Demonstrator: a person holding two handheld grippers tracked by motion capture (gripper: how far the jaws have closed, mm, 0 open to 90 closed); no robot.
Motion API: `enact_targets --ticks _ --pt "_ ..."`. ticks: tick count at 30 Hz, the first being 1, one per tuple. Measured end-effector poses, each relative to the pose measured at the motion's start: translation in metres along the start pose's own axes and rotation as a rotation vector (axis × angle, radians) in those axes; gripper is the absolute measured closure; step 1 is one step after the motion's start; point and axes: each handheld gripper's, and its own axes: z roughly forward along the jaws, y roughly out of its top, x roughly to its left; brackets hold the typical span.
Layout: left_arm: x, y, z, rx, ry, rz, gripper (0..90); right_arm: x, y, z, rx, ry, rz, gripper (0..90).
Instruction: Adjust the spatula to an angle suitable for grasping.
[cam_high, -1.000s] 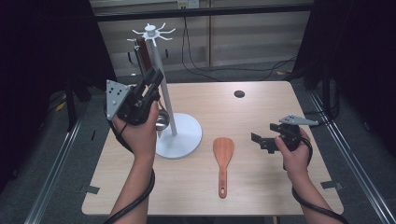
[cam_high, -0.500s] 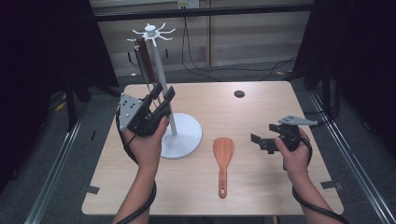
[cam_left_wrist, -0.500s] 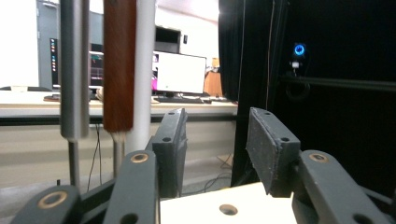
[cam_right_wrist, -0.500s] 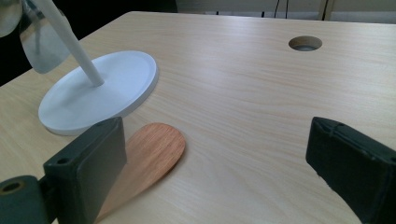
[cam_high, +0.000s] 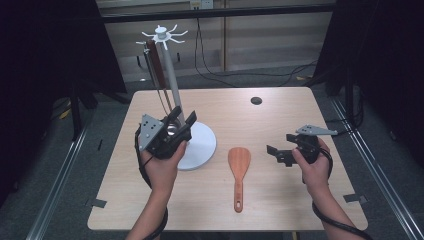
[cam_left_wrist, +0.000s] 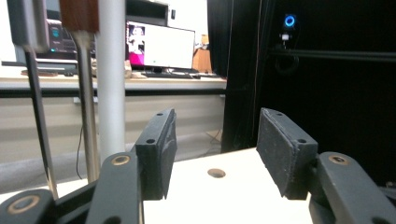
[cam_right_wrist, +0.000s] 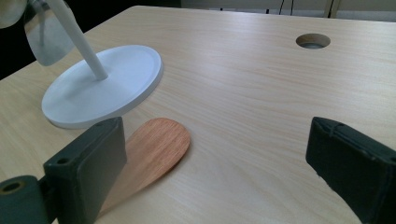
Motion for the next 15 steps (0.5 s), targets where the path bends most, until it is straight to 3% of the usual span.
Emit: enact_targets --ticks 4,5,12,13,15 --pt "-0.003 -0.01 0.0 0.016 -0.011 -0.008 42.8 0.0 -0.001 0.0 0.003 0.005 -0.007 4.9" --pt "-0.002 -0.012 -0.002 0.043 -0.016 0.014 42.5 0.001 -0.001 0.0 0.005 0.01 -0.01 4.9" --pt "-0.005 -0.03 -0.002 0.102 -0.053 0.02 40.8 0.005 -0.002 0.0 0.006 0.013 -0.03 5.0" --pt "-0.008 -0.033 0.0 0.092 -0.052 -0.004 40.3 0.005 -0.003 0.0 0.009 0.021 -0.03 5.0" --pt "-0.007 -0.037 -0.001 0.128 -0.056 0.021 38.8 0.007 -0.004 0.001 0.015 0.026 -0.043 5.1"
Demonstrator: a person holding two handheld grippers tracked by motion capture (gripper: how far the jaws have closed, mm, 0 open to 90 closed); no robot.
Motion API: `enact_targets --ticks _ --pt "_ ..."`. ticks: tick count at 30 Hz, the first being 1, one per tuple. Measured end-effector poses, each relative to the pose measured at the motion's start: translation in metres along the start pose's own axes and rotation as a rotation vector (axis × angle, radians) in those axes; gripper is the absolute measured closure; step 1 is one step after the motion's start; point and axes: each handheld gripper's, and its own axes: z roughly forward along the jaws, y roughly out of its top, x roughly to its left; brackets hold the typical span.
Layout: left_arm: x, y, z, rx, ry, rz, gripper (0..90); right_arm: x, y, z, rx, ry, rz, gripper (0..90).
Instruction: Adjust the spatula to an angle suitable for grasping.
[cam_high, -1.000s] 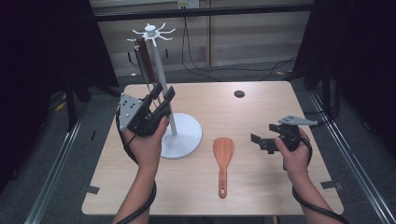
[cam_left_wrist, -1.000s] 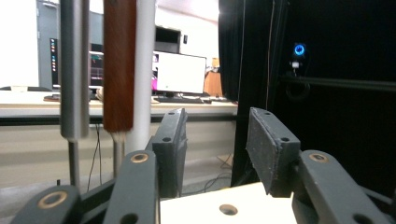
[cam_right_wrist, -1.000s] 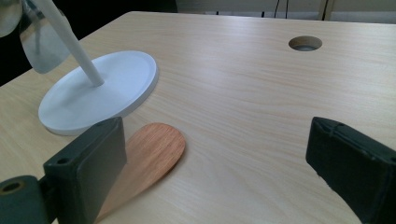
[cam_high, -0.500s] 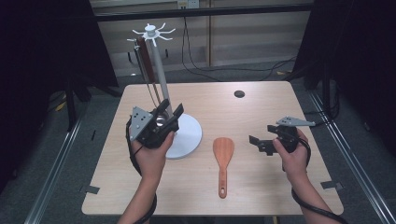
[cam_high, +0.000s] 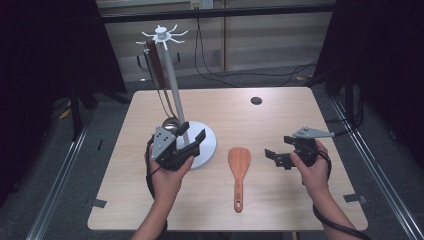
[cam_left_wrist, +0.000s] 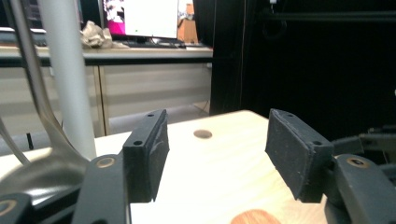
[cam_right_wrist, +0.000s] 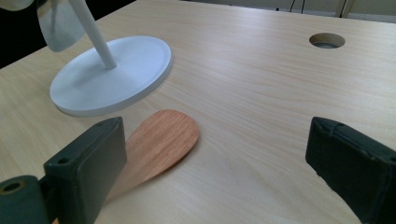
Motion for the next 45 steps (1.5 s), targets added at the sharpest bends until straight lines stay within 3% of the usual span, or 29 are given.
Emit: enact_targets --ticks 22,33,37,41,45 --pt "-0.003 -0.031 0.005 0.123 -0.048 -0.009 24.2 0.009 -0.017 -0.011 0.018 -0.004 -0.088 6.6" --pt "0.001 -0.04 0.001 0.167 -0.051 -0.026 17.3 0.015 -0.025 -0.004 0.047 0.008 -0.109 9.8" --pt "0.003 -0.041 0.001 0.178 -0.058 -0.024 14.9 0.016 -0.027 -0.002 0.064 0.035 -0.12 16.6" --pt "0.005 -0.043 -0.001 0.197 -0.07 -0.05 12.8 0.018 -0.029 0.001 0.094 0.071 -0.136 26.4" --pt "0.006 -0.045 -0.003 0.208 -0.072 -0.037 11.5 0.02 -0.031 0.006 0.125 0.118 -0.156 37.2"
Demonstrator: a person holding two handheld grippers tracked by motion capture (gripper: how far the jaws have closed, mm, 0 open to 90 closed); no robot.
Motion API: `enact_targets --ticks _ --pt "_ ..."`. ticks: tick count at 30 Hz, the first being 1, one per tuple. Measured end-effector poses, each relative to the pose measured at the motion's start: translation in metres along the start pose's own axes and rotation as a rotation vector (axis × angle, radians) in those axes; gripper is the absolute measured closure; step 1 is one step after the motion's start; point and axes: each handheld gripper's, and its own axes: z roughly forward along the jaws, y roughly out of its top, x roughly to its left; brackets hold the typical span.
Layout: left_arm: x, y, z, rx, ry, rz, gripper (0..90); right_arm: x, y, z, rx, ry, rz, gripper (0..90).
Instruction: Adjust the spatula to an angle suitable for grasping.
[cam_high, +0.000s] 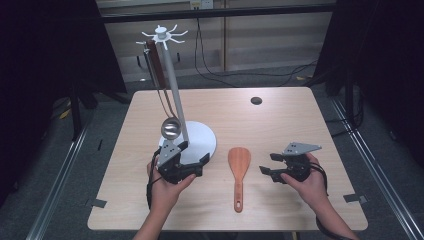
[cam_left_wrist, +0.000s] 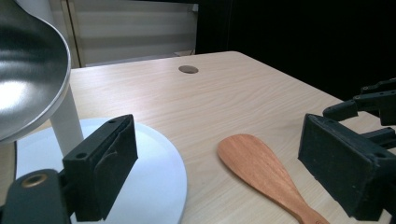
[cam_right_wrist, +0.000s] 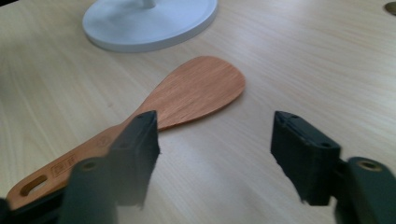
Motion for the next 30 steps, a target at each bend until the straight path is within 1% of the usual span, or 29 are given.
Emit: enact_targets --ticks 1,2,3,4,5,6,7,10,11,14,15,17,18,20,21,22,23,24,27,28,29,30 --pt "0.0 0.0 0.0 0.0 0.002 -0.001 11.1 0.001 0.0 0.001 0.014 0.022 -0.008 41.4" --pt "-0.001 -0.001 0.0 0.002 0.007 -0.004 10.9 0.001 0.0 0.002 0.02 0.034 -0.012 44.5" --pt "0.0 -0.001 -0.001 0.004 0.002 -0.002 10.7 0.002 0.0 0.003 0.023 0.047 -0.015 47.5" --pt "0.0 -0.002 -0.001 0.01 0.004 0.006 10.5 0.002 -0.001 0.005 0.03 0.061 -0.021 50.2" --pt "0.0 -0.003 -0.001 0.013 0.009 0.006 10.0 0.003 -0.001 0.006 0.036 0.077 -0.017 52.3" --pt "0.0 -0.003 -0.001 0.015 0.003 0.008 9.7 0.003 -0.002 0.008 0.034 0.089 -0.023 56.9" --pt "0.0 -0.004 -0.002 0.015 -0.002 0.0 9.5 0.004 -0.001 0.009 0.042 0.095 -0.032 59.4" --pt "0.002 -0.006 -0.003 0.027 0.003 0.004 9.5 0.007 0.0 0.013 0.057 0.111 -0.071 72.7" --pt "0.002 -0.006 -0.003 0.029 0.01 0.002 9.5 0.008 0.0 0.015 0.064 0.115 -0.085 75.1" --pt "0.005 -0.008 -0.005 0.033 0.012 0.003 9.3 0.012 0.001 0.02 0.086 0.13 -0.127 81.7" --pt "0.005 -0.008 -0.006 0.035 0.016 0.004 9.3 0.013 0.001 0.022 0.091 0.135 -0.135 83.7" --pt "0.006 -0.008 -0.008 0.032 0.015 0.004 9.3 0.015 0.002 0.024 0.098 0.15 -0.149 87.0" --pt "0.006 -0.009 -0.009 0.028 0.024 -0.002 9.2 0.016 0.003 0.026 0.104 0.164 -0.166 89.2" --pt "0.007 -0.009 -0.012 0.025 0.027 -0.007 9.2 0.022 0.004 0.031 0.122 0.2 -0.195 90.0" --pt "0.007 -0.009 -0.013 0.031 0.028 0.001 9.2 0.024 0.004 0.033 0.136 0.212 -0.208 90.0" --pt "0.007 -0.01 -0.013 0.031 0.03 0.003 9.2 0.026 0.005 0.035 0.149 0.214 -0.217 90.0" --pt "0.007 -0.01 -0.013 0.031 0.03 0.003 9.2 0.026 0.005 0.035 0.149 0.214 -0.217 90.0" --pt "0.007 -0.01 -0.014 0.032 0.037 0.002 9.2 0.029 0.005 0.039 0.17 0.231 -0.248 90.0" --pt "0.008 -0.011 -0.015 0.03 0.034 0.001 9.3 0.033 0.005 0.043 0.191 0.238 -0.232 90.0" --pt "0.008 -0.011 -0.015 0.03 0.034 0.001 9.3 0.033 0.004 0.044 0.191 0.233 -0.231 90.0" --pt "0.008 -0.011 -0.015 0.028 0.036 -0.001 9.3 0.033 0.004 0.045 0.196 0.231 -0.216 90.0" --pt "0.009 -0.011 -0.015 0.031 0.037 0.001 9.3 0.032 0.003 0.045 0.199 0.228 -0.21 90.0"
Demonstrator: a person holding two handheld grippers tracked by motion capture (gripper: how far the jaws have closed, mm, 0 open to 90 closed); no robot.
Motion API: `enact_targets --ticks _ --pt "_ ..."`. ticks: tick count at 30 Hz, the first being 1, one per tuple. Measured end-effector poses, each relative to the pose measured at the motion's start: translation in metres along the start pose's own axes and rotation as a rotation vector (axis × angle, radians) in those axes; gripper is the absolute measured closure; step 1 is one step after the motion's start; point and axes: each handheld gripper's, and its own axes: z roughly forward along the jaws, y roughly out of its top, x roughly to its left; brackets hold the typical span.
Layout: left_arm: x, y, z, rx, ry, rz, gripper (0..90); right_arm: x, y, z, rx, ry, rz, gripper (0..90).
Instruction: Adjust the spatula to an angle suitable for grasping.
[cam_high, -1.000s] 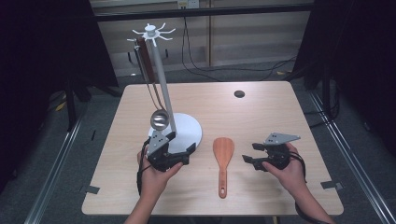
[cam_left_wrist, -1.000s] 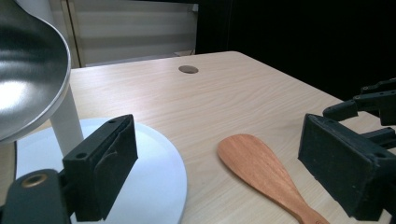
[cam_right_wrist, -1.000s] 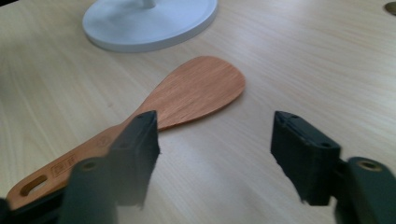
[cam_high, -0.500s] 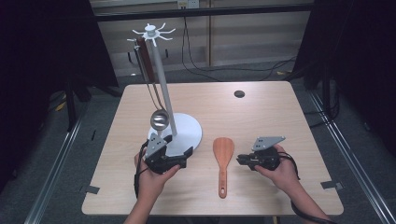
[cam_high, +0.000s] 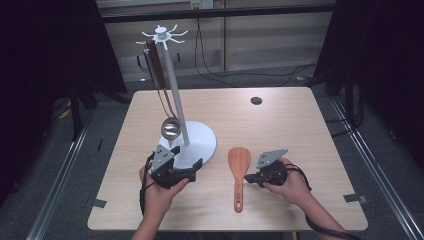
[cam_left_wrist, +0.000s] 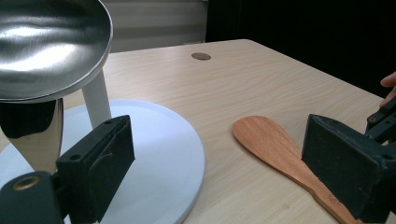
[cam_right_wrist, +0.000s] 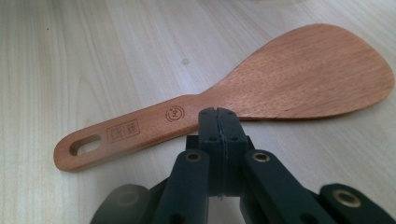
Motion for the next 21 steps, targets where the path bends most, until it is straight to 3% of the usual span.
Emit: enact_targets --ticks 2,7,19,21 --pt "0.0 0.0 0.0 0.0 0.0 0.0 9.4 -0.001 -0.002 0.001 -0.002 -0.002 0.037 90.0" --pt "-0.001 -0.001 0.002 0.003 0.0 -0.001 9.9 -0.002 -0.005 0.004 0.038 -0.006 0.041 90.0" --pt "0.0 -0.002 0.0 0.01 0.002 0.005 10.1 0.004 -0.001 0.013 0.047 0.008 0.01 90.0" --pt "0.0 -0.002 -0.001 0.013 0.017 0.007 10.2 0.006 0.001 0.016 0.041 0.012 0.002 90.0"
